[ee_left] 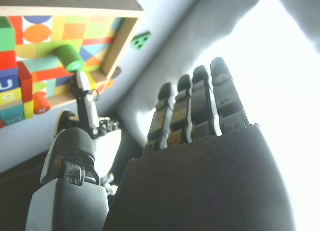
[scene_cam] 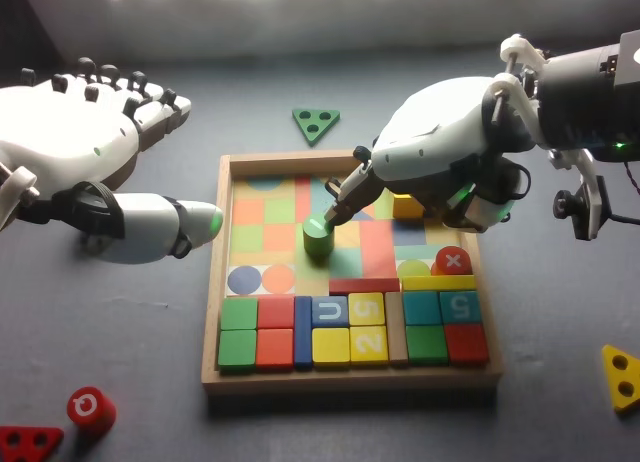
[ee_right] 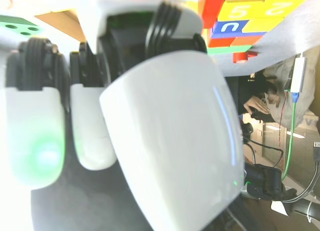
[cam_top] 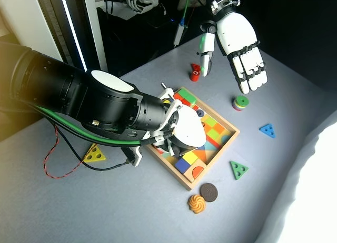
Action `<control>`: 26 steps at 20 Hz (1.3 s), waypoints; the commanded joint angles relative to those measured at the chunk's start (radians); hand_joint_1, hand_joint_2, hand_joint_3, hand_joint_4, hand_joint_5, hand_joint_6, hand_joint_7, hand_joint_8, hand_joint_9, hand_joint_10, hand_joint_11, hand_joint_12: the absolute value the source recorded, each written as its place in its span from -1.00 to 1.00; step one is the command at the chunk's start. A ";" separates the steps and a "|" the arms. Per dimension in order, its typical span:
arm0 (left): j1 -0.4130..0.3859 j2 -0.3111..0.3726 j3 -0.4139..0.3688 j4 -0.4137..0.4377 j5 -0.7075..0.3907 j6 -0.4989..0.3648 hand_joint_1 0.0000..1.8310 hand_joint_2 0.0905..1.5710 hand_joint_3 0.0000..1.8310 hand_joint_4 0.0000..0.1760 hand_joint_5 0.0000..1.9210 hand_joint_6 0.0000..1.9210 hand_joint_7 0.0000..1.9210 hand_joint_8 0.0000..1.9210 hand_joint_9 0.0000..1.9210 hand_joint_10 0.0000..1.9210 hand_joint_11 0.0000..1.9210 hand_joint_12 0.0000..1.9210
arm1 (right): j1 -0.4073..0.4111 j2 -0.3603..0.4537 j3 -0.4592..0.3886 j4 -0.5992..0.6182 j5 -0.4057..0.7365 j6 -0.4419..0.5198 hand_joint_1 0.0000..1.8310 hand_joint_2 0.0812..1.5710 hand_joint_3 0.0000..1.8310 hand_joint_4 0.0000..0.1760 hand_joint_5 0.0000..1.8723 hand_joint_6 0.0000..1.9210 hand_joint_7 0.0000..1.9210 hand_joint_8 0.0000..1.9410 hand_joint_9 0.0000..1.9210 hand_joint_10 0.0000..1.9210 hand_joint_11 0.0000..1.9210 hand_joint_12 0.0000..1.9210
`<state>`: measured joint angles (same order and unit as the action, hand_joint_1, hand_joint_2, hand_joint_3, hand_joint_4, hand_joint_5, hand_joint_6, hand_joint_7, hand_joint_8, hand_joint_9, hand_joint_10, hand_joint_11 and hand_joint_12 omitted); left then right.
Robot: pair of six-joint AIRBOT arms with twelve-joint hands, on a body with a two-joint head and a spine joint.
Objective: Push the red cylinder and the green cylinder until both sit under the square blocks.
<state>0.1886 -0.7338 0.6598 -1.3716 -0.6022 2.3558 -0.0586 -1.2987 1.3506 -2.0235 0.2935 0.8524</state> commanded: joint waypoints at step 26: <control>-0.019 0.006 -0.003 0.038 -0.057 0.000 -1.00 0.56 -1.00 -1.00 -1.00 -1.00 -1.00 -1.00 -1.00 -1.00 -0.99 -0.98 | -0.030 0.052 -0.035 0.023 0.025 -0.011 1.00 0.02 -0.13 -1.00 -0.51 -0.96 0.87 1.00 1.00 1.00 1.00 1.00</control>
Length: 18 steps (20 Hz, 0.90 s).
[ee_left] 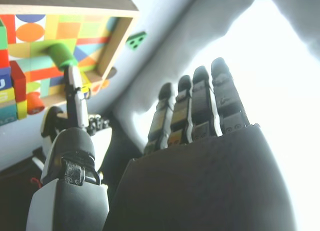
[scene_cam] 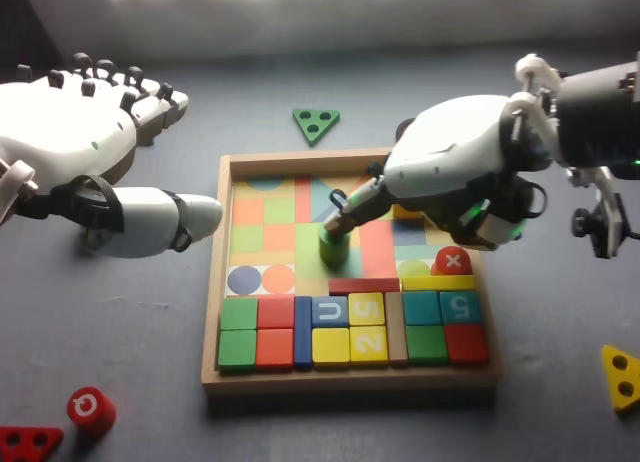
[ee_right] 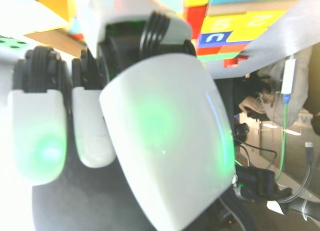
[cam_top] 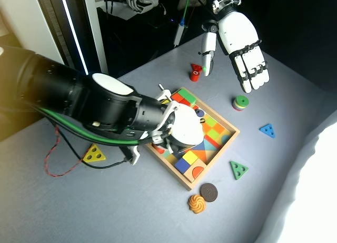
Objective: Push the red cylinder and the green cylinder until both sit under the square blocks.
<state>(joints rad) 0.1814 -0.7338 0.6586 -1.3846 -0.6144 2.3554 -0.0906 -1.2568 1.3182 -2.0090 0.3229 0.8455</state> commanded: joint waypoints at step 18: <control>-0.012 0.006 -0.004 0.050 -0.044 0.000 -1.00 0.55 -1.00 -1.00 -0.99 -1.00 -0.98 -0.99 -0.99 -1.00 -0.97 -0.96 | 0.005 0.201 -0.133 -0.086 0.077 0.132 1.00 0.03 -0.12 -1.00 -0.60 -0.98 0.87 1.00 1.00 1.00 1.00 1.00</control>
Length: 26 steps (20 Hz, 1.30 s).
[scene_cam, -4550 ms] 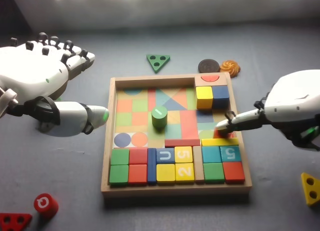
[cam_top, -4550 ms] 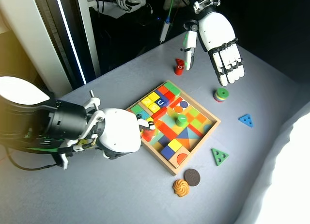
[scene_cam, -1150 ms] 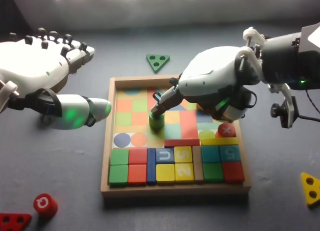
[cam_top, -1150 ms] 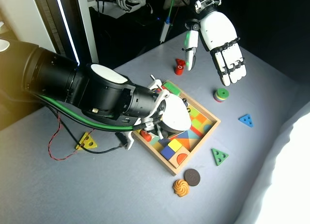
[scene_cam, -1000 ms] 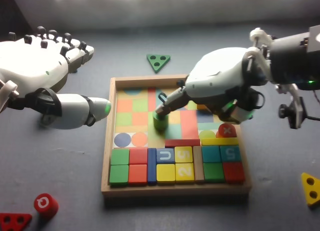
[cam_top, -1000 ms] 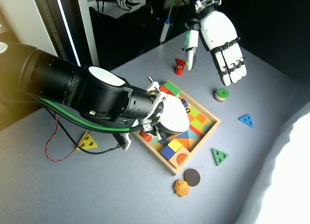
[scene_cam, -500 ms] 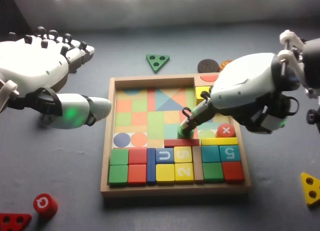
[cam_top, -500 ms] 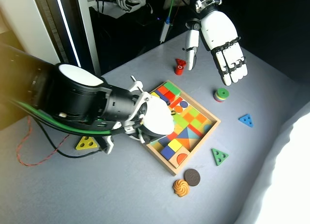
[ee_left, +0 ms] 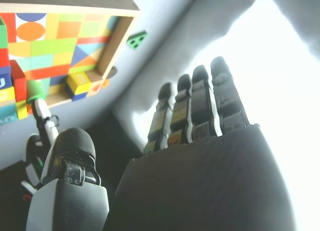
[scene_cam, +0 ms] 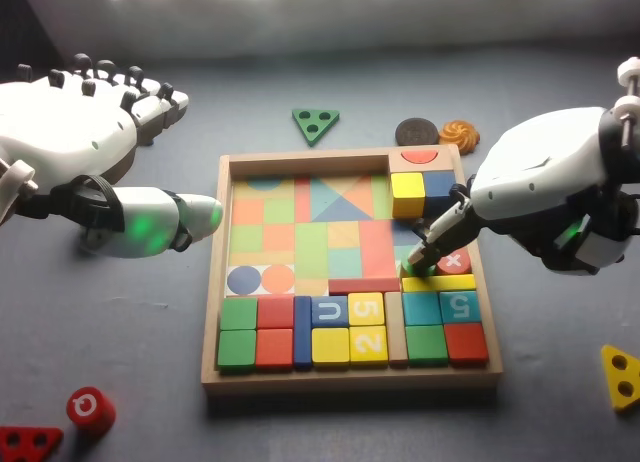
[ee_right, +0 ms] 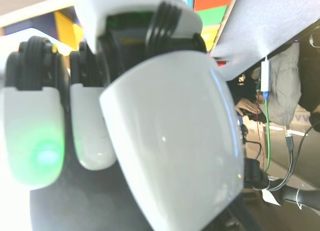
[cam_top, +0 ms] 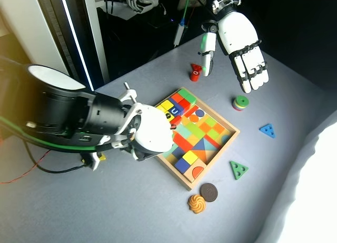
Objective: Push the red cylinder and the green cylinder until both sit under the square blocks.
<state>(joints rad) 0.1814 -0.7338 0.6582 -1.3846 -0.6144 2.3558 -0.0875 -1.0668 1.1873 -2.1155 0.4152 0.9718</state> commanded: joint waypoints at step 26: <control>-0.019 0.001 -0.008 0.034 -0.051 0.026 -1.00 0.56 -1.00 -1.00 -0.99 -1.00 -0.97 -1.00 -0.98 -1.00 -1.00 -0.89 | -0.016 0.313 -0.351 0.021 -0.361 -0.156 1.00 0.02 -0.13 -1.00 -0.59 -1.00 0.89 1.00 1.00 1.00 1.00 1.00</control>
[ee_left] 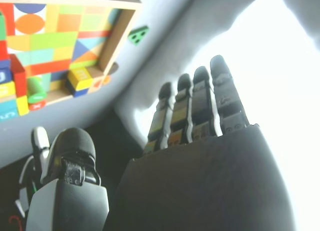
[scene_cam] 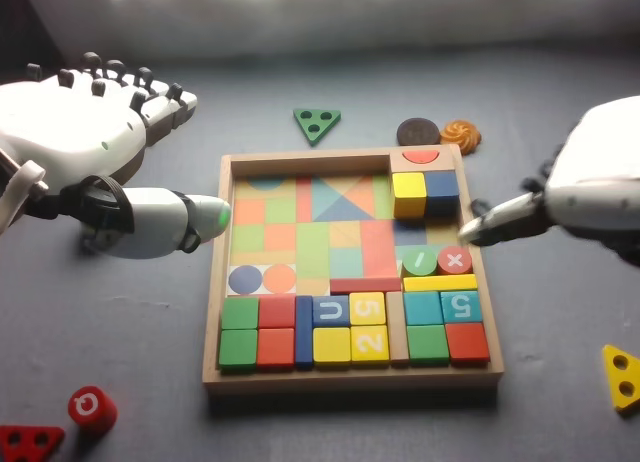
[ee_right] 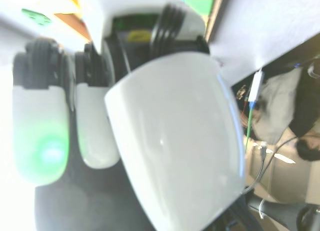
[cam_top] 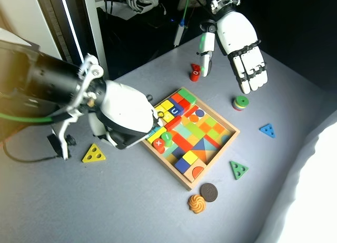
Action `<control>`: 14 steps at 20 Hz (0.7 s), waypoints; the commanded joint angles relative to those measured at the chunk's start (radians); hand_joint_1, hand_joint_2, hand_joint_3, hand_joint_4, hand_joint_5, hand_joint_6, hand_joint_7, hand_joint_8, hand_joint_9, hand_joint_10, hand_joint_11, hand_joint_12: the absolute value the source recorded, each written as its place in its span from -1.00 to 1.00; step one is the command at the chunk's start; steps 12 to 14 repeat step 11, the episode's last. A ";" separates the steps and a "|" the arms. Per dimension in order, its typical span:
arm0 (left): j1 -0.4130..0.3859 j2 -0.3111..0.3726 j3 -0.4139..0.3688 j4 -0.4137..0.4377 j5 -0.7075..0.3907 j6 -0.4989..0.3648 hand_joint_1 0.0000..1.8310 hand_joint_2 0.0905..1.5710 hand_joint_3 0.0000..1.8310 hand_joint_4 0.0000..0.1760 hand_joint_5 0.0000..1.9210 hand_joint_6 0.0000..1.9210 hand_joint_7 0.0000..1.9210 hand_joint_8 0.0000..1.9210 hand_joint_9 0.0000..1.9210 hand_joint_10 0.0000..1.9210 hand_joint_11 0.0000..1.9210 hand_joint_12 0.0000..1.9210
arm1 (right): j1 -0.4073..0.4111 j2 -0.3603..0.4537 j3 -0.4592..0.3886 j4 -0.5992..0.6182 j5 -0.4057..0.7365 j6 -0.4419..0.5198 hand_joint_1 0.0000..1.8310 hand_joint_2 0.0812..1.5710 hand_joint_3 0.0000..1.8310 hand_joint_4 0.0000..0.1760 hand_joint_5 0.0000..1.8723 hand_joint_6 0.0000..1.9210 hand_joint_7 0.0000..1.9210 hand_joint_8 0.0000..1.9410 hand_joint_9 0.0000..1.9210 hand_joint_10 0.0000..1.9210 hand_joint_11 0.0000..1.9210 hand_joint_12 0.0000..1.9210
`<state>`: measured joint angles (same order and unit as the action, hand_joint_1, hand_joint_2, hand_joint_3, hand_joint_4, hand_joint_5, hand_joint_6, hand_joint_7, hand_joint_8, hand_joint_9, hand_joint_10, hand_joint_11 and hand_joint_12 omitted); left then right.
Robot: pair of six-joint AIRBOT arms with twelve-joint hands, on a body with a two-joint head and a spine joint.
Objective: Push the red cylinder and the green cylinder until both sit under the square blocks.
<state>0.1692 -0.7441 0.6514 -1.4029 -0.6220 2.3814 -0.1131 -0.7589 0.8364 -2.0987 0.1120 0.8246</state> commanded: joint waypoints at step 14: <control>-0.013 0.011 0.004 0.035 -0.047 0.001 -1.00 0.54 -1.00 -1.00 -0.97 -1.00 -0.97 -1.00 -0.97 -1.00 -1.00 -0.86 | 0.022 0.027 0.013 0.005 -0.037 0.168 0.98 0.01 -0.12 -1.00 -0.58 -0.98 0.88 1.00 1.00 1.00 1.00 1.00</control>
